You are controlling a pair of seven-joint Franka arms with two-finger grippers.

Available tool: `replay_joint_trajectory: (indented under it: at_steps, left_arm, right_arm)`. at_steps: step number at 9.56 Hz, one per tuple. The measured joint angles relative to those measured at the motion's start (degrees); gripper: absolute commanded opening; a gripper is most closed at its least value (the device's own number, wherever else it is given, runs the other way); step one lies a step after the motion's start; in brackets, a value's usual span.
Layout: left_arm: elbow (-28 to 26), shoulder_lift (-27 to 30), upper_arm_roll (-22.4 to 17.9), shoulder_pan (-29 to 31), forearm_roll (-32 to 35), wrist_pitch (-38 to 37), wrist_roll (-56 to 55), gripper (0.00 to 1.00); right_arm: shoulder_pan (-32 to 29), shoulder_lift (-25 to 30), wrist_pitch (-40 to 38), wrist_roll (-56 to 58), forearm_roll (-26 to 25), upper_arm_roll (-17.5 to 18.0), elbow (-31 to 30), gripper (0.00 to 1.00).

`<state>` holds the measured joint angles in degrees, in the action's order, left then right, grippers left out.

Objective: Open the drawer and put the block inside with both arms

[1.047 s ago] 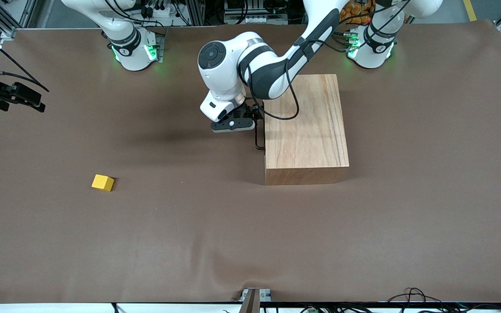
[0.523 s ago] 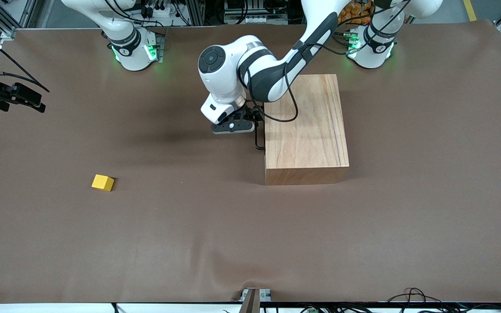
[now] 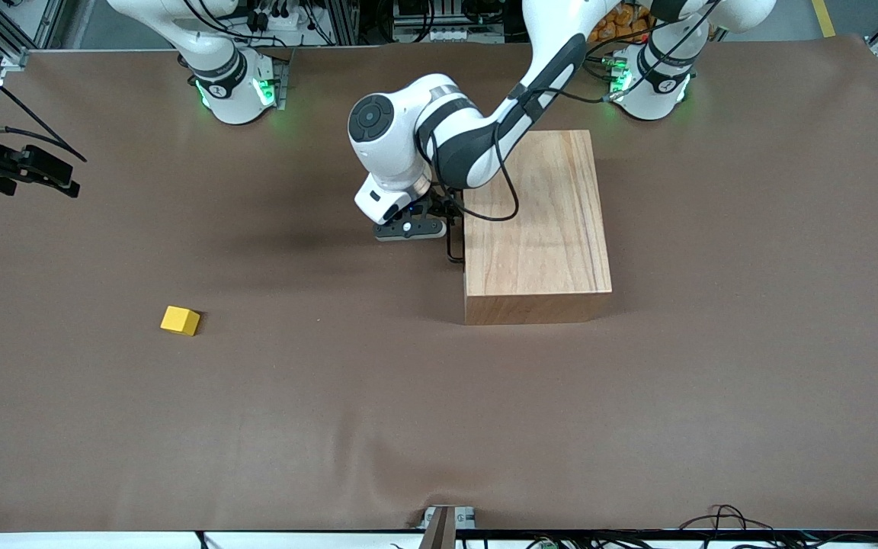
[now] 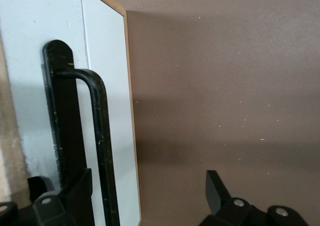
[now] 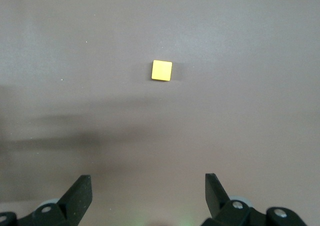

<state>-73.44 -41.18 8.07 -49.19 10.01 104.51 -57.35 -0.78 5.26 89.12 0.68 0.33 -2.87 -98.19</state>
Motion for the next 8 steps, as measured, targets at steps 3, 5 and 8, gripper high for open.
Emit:
replay_joint_trajectory:
  at_steps: [3,5,8]
  left_arm:
    - [0.0,-0.4,0.0,0.0,0.0,0.0,0.0,1.0]
    - [0.1,-0.9,0.0,-0.1,0.0,0.2,0.0,1.0]
    - [0.1,-1.2,0.1,-0.3,0.0,0.8,0.0,1.0]
  right_arm:
    - [0.0,0.0,0.0,0.0,0.0,0.1,0.0,1.0]
    - [0.0,-0.3,0.0,0.0,0.0,0.1,0.0,1.0]
    - [0.0,-0.8,0.1,0.0,0.0,0.1,0.0,1.0]
